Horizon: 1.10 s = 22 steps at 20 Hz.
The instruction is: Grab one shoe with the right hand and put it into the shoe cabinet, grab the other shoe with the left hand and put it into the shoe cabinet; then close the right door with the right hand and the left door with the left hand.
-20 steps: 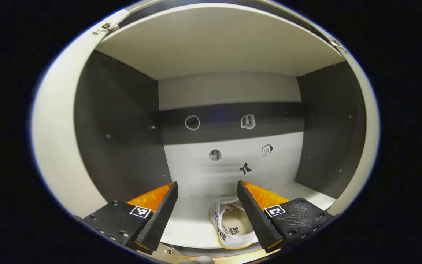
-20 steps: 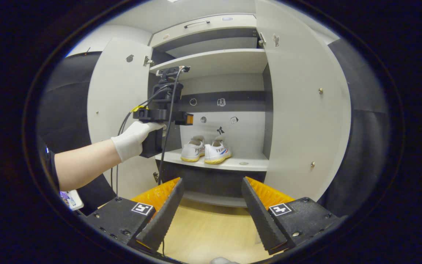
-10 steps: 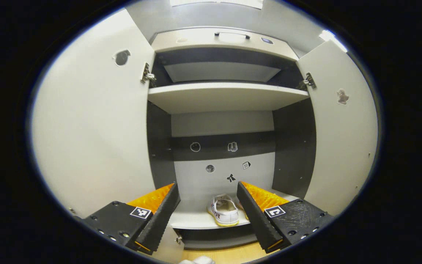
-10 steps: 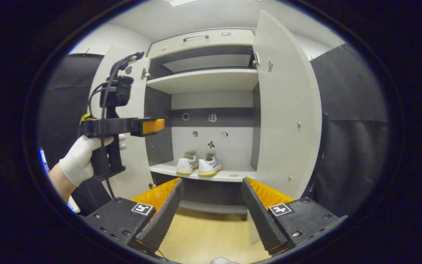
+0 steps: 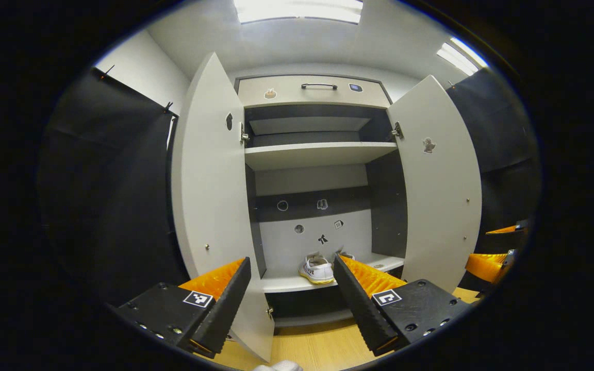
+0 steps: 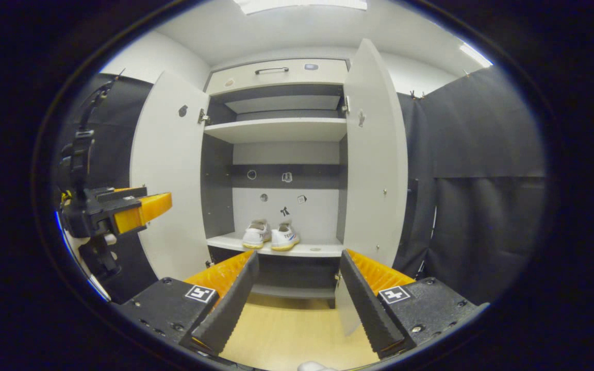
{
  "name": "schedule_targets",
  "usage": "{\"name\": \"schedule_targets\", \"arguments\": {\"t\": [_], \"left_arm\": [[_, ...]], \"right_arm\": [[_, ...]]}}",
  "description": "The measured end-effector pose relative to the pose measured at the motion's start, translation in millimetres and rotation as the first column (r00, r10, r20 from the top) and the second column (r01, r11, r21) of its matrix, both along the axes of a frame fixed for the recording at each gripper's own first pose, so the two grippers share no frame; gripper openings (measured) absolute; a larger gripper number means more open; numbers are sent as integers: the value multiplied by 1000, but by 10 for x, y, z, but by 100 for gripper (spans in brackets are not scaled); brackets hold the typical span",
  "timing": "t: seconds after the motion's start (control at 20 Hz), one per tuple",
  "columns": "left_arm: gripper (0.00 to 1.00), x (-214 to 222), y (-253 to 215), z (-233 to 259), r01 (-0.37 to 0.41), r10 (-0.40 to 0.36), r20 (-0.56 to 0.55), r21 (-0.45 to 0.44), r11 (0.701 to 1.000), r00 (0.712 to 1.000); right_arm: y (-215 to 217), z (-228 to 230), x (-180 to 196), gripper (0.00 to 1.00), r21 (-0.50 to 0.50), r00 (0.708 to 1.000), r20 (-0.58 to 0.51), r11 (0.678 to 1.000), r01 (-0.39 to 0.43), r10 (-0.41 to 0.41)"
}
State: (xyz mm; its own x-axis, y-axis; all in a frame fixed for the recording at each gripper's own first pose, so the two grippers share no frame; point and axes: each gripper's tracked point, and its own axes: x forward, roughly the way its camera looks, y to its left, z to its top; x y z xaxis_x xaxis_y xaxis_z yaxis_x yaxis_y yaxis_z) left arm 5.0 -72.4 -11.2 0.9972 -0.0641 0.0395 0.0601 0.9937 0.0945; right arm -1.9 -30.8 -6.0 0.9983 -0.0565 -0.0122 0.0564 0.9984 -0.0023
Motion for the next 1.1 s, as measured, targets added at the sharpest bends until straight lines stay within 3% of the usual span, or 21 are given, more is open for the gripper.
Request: {"name": "schedule_targets", "arguments": {"t": [0.25, 0.55, 0.85, 1.1], "left_arm": [[96, -537, 59, -448, -30, 27, -76, -36, 999, 997], [96, -574, -93, -568, -68, 61, -108, -58, 996, 992], [96, -416, -428, -464, -71, 61, -106, -89, 993, 992], [96, -340, -617, -371, -126, 117, -93, -90, 988, 989]], "right_arm": [[-90, -190, -211, 100, 11, 999, -38, 1000, 19, -18], [-421, -172, -146, 100, 21, 999, -50, 1000, 13, -12], [-1527, 102, 109, 100, 13, 990, -1, 990, 140, -140], [-2396, 175, 435, 100, 51, 971, -12, 970, 239, -239]]}}
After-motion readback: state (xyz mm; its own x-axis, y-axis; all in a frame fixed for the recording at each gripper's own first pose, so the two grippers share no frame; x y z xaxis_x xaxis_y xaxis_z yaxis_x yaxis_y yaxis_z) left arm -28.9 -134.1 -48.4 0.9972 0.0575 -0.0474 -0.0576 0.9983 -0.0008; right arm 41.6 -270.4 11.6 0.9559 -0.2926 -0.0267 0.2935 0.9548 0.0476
